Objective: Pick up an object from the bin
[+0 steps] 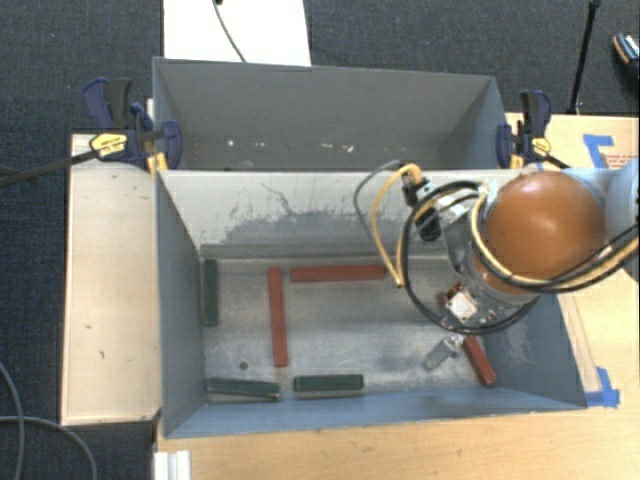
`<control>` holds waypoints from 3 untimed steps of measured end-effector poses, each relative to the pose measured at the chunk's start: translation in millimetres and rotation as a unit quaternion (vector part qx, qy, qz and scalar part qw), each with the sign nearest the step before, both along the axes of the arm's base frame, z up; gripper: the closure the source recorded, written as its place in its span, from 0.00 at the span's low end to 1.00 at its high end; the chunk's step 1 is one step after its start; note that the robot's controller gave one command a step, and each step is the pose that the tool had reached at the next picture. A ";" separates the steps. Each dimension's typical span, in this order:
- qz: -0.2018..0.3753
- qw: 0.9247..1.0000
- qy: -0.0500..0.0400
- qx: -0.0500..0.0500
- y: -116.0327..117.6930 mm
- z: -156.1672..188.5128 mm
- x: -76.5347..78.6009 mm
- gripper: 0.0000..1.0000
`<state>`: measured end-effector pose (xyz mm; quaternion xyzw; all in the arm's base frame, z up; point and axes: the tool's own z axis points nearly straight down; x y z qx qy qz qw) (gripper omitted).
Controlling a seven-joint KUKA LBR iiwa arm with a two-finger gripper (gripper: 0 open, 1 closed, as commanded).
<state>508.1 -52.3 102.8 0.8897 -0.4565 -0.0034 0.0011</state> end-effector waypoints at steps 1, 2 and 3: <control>0.045 0.999 -0.010 0.007 -65.8 -30.7 7.0 0.00; 0.077 0.997 -0.004 0.001 -39.1 -32.6 19.3 0.00; 0.073 0.997 -0.003 0.002 -40.1 -32.5 19.0 1.00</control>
Offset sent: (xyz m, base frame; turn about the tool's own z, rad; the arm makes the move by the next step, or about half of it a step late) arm 0.0036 -0.0720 -0.0328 -0.0878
